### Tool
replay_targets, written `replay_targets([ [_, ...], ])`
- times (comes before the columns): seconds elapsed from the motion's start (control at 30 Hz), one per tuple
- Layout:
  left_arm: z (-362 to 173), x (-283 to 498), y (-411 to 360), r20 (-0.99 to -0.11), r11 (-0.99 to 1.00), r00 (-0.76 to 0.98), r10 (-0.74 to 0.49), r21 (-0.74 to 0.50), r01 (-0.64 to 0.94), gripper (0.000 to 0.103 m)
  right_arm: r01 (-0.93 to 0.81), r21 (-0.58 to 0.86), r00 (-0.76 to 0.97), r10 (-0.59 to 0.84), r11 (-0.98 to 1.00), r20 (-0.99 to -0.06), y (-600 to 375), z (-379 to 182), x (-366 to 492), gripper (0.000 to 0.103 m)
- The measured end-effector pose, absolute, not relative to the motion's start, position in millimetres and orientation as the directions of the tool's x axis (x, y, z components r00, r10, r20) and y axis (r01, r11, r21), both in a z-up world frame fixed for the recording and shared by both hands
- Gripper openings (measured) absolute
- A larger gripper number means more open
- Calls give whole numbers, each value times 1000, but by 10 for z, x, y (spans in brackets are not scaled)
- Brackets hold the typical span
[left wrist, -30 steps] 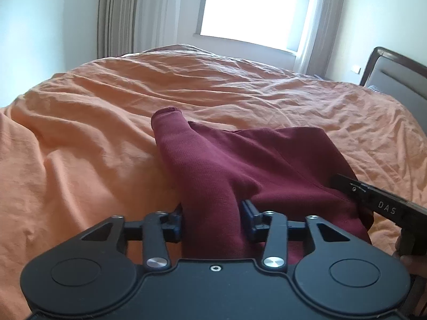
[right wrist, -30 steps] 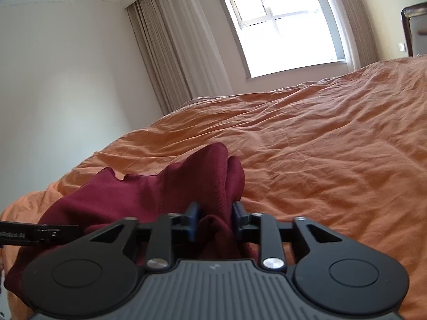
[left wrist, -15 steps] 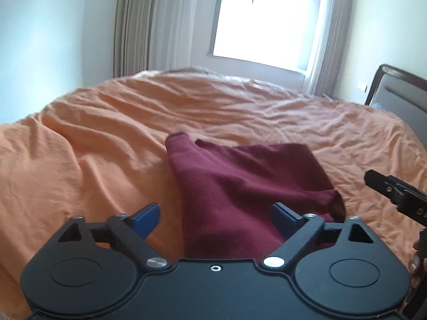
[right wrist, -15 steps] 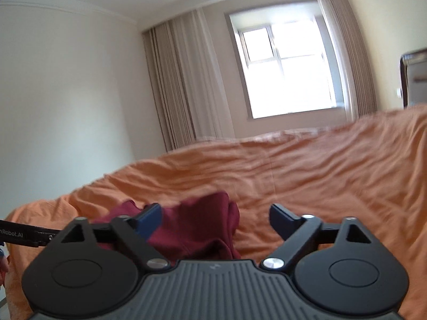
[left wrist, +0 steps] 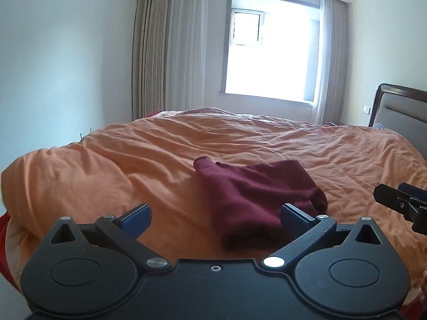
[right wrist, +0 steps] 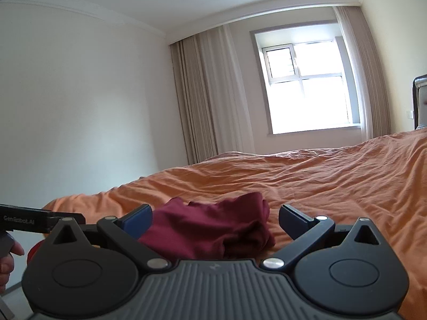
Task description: Fold small clothes
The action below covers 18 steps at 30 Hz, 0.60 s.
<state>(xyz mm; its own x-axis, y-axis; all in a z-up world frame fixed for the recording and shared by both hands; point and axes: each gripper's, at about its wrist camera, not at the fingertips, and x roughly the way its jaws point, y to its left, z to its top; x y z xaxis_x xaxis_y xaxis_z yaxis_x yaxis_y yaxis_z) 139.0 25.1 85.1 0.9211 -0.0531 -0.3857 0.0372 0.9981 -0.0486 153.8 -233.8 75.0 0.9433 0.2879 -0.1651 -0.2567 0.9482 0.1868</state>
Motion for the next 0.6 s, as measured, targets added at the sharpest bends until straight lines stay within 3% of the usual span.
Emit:
replay_targets([
  [0.3, 531, 725, 319, -371, 997, 928, -34, -74, 7, 102, -272, 117, 943, 289, 955, -166, -2138, 581, 888, 103],
  [0.6, 293, 351, 352, -365, 995, 931, 26, -77, -58, 102, -263, 103, 930, 280, 959, -239, -2070, 360, 649, 103],
])
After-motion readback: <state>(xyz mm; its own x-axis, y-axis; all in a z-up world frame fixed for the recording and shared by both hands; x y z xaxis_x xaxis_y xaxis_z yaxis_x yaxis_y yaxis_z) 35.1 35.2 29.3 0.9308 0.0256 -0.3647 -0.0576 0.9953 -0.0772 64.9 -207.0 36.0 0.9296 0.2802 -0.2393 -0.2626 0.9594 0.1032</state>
